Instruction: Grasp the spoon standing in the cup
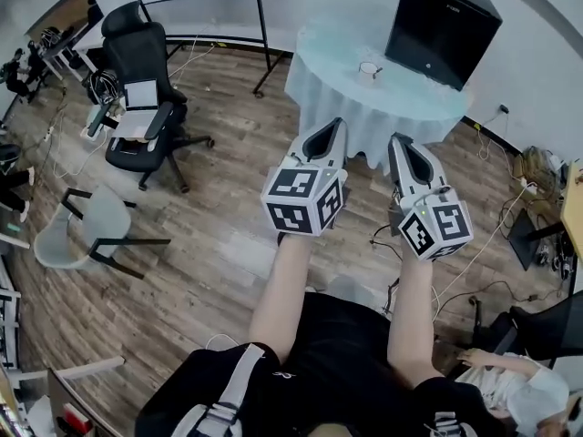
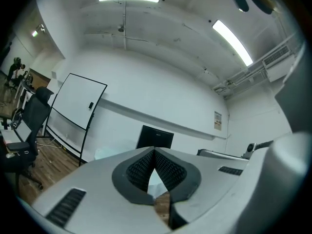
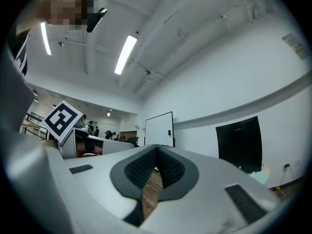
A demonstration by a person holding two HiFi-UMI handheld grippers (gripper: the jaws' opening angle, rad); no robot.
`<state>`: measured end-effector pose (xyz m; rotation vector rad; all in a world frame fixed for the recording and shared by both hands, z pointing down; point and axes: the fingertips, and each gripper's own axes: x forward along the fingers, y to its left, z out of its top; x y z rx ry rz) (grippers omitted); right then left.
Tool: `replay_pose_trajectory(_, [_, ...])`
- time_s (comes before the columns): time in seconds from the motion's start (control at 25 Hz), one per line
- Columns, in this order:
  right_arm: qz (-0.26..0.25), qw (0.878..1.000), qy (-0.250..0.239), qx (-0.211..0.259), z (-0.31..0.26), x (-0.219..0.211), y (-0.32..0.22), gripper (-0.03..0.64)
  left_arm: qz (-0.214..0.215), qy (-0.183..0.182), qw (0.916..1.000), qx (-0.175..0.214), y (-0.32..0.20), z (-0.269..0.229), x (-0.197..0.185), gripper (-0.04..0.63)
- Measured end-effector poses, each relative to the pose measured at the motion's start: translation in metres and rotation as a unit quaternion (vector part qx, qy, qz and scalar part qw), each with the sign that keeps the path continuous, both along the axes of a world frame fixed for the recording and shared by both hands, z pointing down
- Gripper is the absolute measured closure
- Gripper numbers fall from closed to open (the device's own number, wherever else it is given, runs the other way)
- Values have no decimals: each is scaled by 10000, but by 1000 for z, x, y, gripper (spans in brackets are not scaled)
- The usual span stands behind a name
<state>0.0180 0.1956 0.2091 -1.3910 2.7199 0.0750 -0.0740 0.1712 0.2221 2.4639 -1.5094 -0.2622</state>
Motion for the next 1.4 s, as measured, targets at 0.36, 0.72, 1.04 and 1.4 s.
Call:
replay_pose_trajectory(0.36, [235, 9997, 5, 32, 3, 2, -25, 614, 115, 38, 9999, -65, -20, 5, -12, 595])
replay_pose_trajectory(0.72, [136, 9999, -20, -8, 18, 9, -97, 614, -126, 94, 9998, -112, -87, 21, -16, 595])
replay_pose_trajectory(1.04, [394, 9991, -48, -152, 44, 39, -188, 614, -232, 134, 9991, -341, -179, 56, 6, 595])
replay_pose_trajectory(1.4, [648, 9970, 340, -262, 61, 78, -307, 614, -351, 136, 9985, -404, -300, 66, 36, 595])
